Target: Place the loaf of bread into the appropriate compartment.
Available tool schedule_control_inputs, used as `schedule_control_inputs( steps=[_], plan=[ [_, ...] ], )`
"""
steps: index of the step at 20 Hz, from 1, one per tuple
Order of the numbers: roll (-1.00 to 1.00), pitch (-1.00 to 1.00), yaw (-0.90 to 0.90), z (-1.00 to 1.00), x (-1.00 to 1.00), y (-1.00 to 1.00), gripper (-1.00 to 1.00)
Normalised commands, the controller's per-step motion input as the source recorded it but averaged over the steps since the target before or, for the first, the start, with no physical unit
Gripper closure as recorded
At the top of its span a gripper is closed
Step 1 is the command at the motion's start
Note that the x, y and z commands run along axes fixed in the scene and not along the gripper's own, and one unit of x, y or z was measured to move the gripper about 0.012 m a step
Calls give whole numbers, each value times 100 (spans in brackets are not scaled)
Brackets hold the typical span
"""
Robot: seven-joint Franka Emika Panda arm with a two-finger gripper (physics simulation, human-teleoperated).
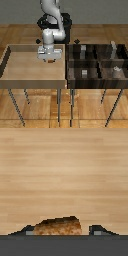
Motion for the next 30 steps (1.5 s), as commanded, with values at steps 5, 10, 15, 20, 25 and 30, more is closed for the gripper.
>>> schedule_control_inputs(
  steps=[5, 10, 15, 20, 25, 30],
  plan=[
    [0, 0, 0, 20, 0, 0, 100],
    [0, 0, 0, 80, 0, 0, 100],
    [0, 0, 0, 100, 0, 0, 100],
    [0, 0, 0, 60, 0, 25, 100],
    [0, 0, 0, 0, 0, 100, 100],
    [0, 0, 0, 0, 0, 100, 100]
  ],
)
